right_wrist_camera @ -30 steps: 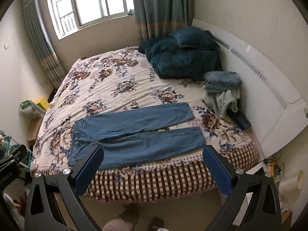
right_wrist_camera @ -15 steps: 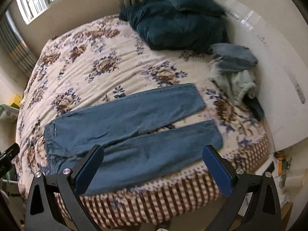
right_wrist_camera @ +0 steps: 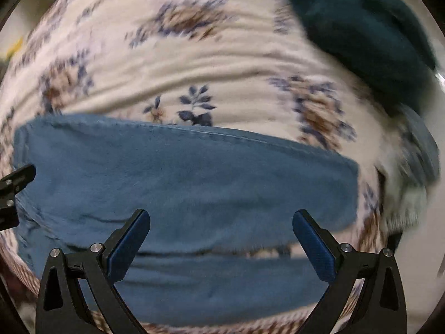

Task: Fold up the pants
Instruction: 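Lower both grippers onto the jeans leg hems and close on them, then lift the hems with both grippers and fold them over toward the waistband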

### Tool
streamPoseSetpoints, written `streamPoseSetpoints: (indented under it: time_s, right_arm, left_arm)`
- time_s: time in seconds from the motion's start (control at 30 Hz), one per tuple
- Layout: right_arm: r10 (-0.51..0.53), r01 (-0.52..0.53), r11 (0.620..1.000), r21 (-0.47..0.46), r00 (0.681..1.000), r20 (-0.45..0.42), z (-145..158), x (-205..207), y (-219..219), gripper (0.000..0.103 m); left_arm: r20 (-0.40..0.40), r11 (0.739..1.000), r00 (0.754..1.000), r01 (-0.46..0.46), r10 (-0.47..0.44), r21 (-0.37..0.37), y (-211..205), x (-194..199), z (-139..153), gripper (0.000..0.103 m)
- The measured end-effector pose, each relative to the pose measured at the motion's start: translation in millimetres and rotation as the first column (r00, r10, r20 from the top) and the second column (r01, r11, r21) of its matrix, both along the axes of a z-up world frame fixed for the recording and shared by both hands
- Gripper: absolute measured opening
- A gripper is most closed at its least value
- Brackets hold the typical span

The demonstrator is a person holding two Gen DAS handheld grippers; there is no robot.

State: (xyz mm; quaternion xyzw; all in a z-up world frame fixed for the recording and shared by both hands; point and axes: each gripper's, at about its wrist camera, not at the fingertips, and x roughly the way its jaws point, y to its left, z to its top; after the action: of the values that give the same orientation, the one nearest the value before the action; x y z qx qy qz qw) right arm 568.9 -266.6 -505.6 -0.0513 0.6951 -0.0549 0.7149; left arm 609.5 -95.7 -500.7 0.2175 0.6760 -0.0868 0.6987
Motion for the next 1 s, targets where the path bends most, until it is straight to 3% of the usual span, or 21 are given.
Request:
streamPoseSetpoints:
  time_s: [0.1, 0.17, 0.3, 0.43, 0.5, 0.53, 0.57, 0.6, 0.63, 0.67, 0.7, 0.73, 0.83, 1.0]
  right_arm:
    - [0.101, -0.098, 0.995, 0.034, 0.990, -0.100, -46, 31, 5, 0.103]
    - [0.196, -0.188, 0.980, 0.063, 0.966, -0.171, -79, 52, 13, 0.103]
    - [0.357, -0.335, 0.934, 0.126, 0.889, -0.286, -139, 85, 26, 0.103]
    - [0.461, -0.416, 0.887, 0.201, 0.814, -0.352, -179, 101, 32, 0.103]
    - [0.491, -0.429, 0.871, 0.240, 0.787, -0.374, -193, 105, 32, 0.103]
    - [0.495, -0.426, 0.868, 0.255, 0.783, -0.378, -198, 107, 32, 0.102]
    - [0.499, -0.423, 0.865, 0.270, 0.780, -0.378, -200, 107, 33, 0.098]
    - [0.503, -0.420, 0.862, 0.284, 0.779, -0.375, -202, 110, 31, 0.093]
    - [0.503, -0.411, 0.860, 0.303, 0.783, -0.365, -201, 110, 31, 0.076]
    - [0.503, -0.405, 0.858, 0.316, 0.787, -0.357, -199, 110, 29, 0.053]
    - [0.499, -0.396, 0.858, 0.327, 0.792, -0.353, -197, 109, 28, 0.042]
    - [0.486, -0.377, 0.864, 0.333, 0.800, -0.353, -193, 108, 24, 0.024]
    - [0.467, -0.358, 0.869, 0.343, 0.822, -0.326, -178, 96, 20, 0.017]
    - [0.371, -0.286, 0.910, 0.302, 0.886, -0.278, -143, 63, 22, 0.011]
  left_arm:
    - [-0.061, 0.995, 0.994, 0.095, -0.095, 0.006, -12, 26, -35, 0.102]
    - [-0.114, 0.987, 0.980, 0.161, -0.162, -0.014, -22, 43, -58, 0.101]
    - [-0.244, 0.950, 0.918, 0.303, -0.312, -0.074, -34, 59, -100, 0.101]
    - [-0.377, 0.925, 0.844, 0.347, -0.381, -0.157, -34, 65, -125, 0.101]
    - [-0.397, 0.915, 0.825, 0.367, -0.403, -0.167, -35, 66, -132, 0.101]
    - [-0.399, 0.914, 0.822, 0.367, -0.406, -0.174, -35, 67, -134, 0.096]
    - [-0.394, 0.917, 0.828, 0.357, -0.398, -0.177, -36, 67, -134, 0.078]
    - [-0.393, 0.920, 0.832, 0.347, -0.392, -0.182, -35, 67, -133, 0.070]
    - [-0.388, 0.917, 0.831, 0.353, -0.398, -0.184, -36, 66, -130, 0.054]
    - [-0.384, 0.916, 0.831, 0.360, -0.402, -0.180, -37, 63, -126, 0.034]
    - [-0.379, 0.916, 0.834, 0.360, -0.401, -0.177, -37, 62, -122, 0.029]
    - [-0.366, 0.916, 0.840, 0.360, -0.401, -0.177, -34, 57, -112, 0.021]
    - [-0.315, 0.918, 0.863, 0.362, -0.395, -0.160, -32, 41, -84, 0.013]
    - [-0.262, 0.965, 0.939, 0.173, -0.222, -0.197, -16, 9, -22, 0.010]
